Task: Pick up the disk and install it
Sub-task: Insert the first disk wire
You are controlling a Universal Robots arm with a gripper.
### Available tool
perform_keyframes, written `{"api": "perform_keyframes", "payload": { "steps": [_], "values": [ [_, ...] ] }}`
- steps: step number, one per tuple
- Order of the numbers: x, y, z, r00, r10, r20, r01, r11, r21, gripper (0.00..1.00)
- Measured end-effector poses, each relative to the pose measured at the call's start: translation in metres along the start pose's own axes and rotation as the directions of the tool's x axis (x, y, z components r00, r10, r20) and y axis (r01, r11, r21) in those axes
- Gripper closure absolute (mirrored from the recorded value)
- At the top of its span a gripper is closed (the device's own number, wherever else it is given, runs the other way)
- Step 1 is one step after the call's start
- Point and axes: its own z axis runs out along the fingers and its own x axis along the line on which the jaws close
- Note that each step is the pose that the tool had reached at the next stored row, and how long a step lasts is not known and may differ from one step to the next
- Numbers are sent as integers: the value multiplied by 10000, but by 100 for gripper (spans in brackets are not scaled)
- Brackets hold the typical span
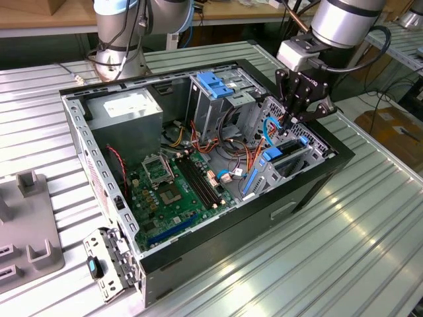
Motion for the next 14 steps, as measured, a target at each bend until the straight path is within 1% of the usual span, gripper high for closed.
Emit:
{"api": "perform_keyframes", "payload": {
  "steps": [4, 6, 7, 8, 10, 11, 12, 13, 14],
  "values": [
    [1, 0, 1, 10000, 1, 12, -1, 10000, 0, 81],
    [1, 0, 1, 10000, 1, 15, -1, 10000, 0, 69],
    [1, 0, 1, 10000, 1, 15, -1, 10000, 0, 69],
    [8, -1, 1, 10000, 0, 19, 0, 10000, 0, 63],
    [41, -15, 3, 10000, 4, 78, -4, 10000, -7, 63],
    [60, -21, 2, 10000, 8, 88, -8, 10000, -11, 63],
    [65, -21, 5, 10000, 13, 91, -13, 10000, -11, 63],
    [66, -21, 21, 9999, 25, 115, -25, 10000, -11, 63],
    [68, -20, 33, 9998, 36, 183, -36, 10000, -12, 63]
  ]
}}
